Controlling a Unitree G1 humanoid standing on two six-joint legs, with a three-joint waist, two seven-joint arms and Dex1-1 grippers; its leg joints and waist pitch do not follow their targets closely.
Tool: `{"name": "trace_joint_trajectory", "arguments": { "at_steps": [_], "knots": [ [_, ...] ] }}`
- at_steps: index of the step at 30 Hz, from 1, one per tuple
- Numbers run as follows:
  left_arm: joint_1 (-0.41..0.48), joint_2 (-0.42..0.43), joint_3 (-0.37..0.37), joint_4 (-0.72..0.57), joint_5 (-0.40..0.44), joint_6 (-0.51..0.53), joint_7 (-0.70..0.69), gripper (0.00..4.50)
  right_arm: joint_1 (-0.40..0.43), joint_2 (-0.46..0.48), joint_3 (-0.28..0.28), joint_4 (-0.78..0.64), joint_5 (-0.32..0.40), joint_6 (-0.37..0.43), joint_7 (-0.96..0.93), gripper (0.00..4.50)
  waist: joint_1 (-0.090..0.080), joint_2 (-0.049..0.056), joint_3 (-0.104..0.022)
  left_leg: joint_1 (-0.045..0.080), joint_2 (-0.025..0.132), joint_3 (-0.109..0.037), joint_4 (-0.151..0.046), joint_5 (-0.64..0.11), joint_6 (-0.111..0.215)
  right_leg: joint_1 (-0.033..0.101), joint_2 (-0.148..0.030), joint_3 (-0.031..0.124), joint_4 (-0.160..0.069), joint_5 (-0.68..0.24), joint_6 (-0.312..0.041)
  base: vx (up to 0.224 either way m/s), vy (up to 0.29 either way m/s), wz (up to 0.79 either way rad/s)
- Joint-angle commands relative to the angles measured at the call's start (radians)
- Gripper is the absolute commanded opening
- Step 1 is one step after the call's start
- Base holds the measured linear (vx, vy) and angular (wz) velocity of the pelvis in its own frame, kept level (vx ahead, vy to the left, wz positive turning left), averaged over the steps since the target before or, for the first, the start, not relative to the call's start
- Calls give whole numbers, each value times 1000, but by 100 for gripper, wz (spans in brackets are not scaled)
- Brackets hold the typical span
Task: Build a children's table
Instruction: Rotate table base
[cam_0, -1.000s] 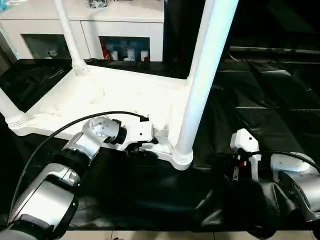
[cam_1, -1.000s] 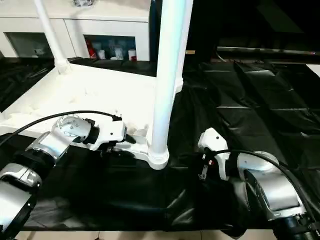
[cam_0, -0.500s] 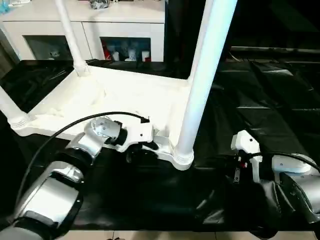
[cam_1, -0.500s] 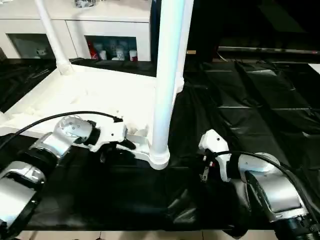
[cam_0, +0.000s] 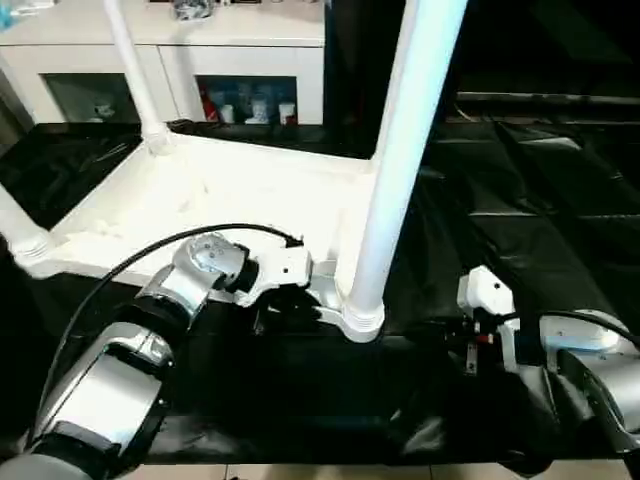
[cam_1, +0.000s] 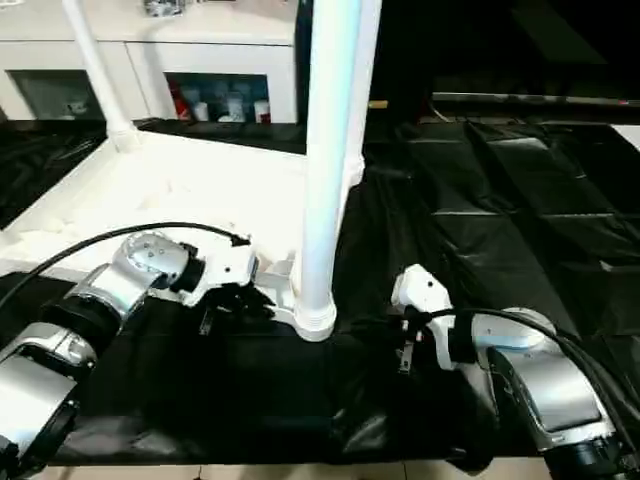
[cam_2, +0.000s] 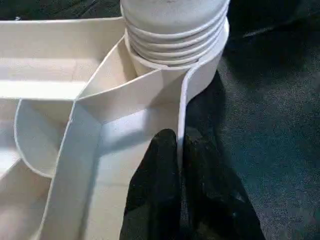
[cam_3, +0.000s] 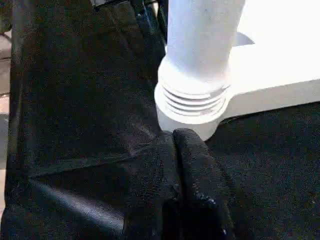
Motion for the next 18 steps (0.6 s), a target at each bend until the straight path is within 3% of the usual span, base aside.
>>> {"name": "trace_joint_trajectory", "arguments": {
  "at_steps": [1, 7, 12, 14, 17, 18],
  "knots": [
    [31, 3, 11, -3, 5, 101, 39, 3, -19, 7, 1, -2, 20, 12, -9, 0, 8, -8, -61, -2, -14, 13, -62, -204, 41, 63, -35, 25, -70, -106, -269, 0, 0, 0],
    [78, -32, 46, -99, -20, 266, 109, 0, -23, 33, -17, 15, 46, 63, -35, 46, -1, -10, -59, -3, -16, 13, -63, -209, 44, 61, -34, 24, -77, -158, -261, 0, 0, 0],
    [132, -51, 61, -187, -26, 333, 171, 0, -33, 50, -30, 51, 31, 41, -70, 99, -5, -13, -60, -6, -15, 12, -63, -194, 47, 61, -35, 23, -78, -171, -249, 0, 0, 0],
    [159, -64, 76, -235, -39, 342, 194, 0, -48, 71, -49, 84, 25, 18, -113, 108, -9, -12, -59, -8, -15, 12, -64, -200, 45, 60, -35, 22, -80, -188, -245, 0, 0, 0],
    [186, -79, 91, -257, -42, 275, 242, 0, -64, 101, -73, 131, 19, -18, -164, 142, -11, -11, -60, -7, -17, 14, -63, -198, 47, 56, -32, 22, -84, -198, -235, 0, 0, 0],
    [199, -83, 91, -267, -43, 231, 255, 0, -67, 114, -84, 148, 19, -31, -181, 151, -9, -17, -63, -7, -17, 13, -62, -187, 52, 57, -33, 22, -83, -181, -233, 0, 0, 0]
  ]
}}
